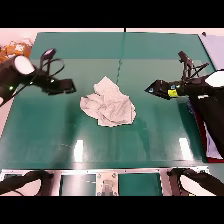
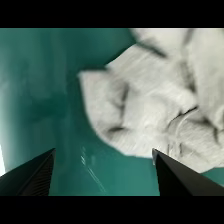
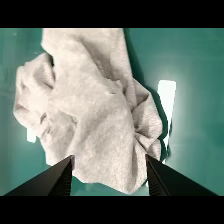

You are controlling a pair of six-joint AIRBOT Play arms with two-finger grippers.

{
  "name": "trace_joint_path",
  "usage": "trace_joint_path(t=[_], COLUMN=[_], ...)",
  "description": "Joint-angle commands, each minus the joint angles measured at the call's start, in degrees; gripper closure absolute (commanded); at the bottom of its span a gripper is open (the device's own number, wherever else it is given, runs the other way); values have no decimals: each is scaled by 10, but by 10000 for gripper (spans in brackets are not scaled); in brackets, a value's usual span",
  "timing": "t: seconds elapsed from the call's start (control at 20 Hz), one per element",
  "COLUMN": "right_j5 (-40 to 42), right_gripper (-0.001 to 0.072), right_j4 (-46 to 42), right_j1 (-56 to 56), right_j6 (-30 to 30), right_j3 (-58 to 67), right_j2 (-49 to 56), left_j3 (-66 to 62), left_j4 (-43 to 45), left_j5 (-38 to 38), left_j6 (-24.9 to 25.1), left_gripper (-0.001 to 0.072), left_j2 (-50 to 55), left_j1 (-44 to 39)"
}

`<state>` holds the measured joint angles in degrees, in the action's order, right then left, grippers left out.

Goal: Fold the shirts.

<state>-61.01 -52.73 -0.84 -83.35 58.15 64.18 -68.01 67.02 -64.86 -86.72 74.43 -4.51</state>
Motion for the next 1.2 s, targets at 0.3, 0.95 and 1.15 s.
trace_joint_path(t=[0.3, 0.95, 1.15], right_j5=[37, -46, -93], right_gripper=[220, 701, 703], right_j4=[19, 31, 11], right_j1=[-113, -153, -83], right_j6=[11, 29, 27], right_j3=[127, 216, 230], right_j2=[240, 327, 290], left_j3=[272, 209, 132], left_j4=[-327, -294, -8], left_j5=[209, 182, 91], left_j6=[203, 221, 56], left_gripper=[-4, 690, 690], left_j2=[35, 93, 57], left_j1=[2, -20, -20])
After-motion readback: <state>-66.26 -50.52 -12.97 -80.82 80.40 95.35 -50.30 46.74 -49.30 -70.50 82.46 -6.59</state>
